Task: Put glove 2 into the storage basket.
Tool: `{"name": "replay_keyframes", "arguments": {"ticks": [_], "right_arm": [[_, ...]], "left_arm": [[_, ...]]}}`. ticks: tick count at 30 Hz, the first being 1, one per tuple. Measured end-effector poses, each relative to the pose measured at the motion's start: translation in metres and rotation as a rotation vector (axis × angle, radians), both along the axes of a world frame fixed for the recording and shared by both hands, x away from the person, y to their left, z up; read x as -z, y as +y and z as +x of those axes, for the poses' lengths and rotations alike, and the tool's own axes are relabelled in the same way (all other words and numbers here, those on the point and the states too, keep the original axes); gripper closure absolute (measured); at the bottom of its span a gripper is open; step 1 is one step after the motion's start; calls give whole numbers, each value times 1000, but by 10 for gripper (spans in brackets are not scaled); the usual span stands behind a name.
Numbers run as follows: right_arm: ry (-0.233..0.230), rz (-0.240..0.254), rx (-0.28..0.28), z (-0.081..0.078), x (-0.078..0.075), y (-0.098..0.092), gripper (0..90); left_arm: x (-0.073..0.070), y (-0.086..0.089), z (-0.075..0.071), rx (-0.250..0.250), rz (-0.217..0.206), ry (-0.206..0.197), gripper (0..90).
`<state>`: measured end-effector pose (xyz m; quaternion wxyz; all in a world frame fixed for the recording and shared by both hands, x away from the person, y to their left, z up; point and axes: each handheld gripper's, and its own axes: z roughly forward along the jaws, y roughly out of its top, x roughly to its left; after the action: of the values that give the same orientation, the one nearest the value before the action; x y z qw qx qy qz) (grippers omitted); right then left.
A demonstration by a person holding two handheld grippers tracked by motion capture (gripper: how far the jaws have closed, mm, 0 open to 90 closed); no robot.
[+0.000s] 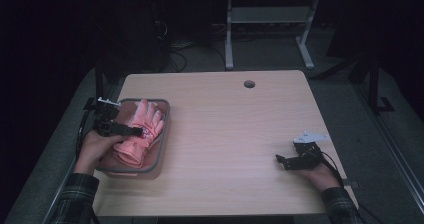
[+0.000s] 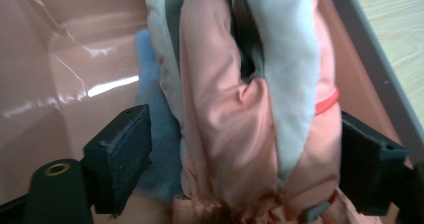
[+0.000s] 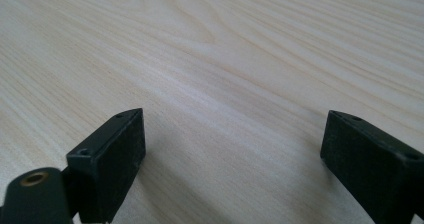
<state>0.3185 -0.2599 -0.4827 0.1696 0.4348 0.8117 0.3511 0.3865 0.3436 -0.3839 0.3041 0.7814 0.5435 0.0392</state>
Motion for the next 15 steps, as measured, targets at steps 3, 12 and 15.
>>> {"name": "replay_keyframes", "arguments": {"ticks": [3, 12, 15], "right_arm": [[1, 1, 1, 0, 0, 0, 105], [-1, 0, -1, 0, 0, 0, 105], [-1, 0, -1, 0, 0, 0, 105]], "left_arm": [[-8, 2, -1, 0, -5, -29, 148], [-39, 4, -6, 8, -4, -120, 147], [-45, 3, -7, 12, -5, -143, 148]]}}
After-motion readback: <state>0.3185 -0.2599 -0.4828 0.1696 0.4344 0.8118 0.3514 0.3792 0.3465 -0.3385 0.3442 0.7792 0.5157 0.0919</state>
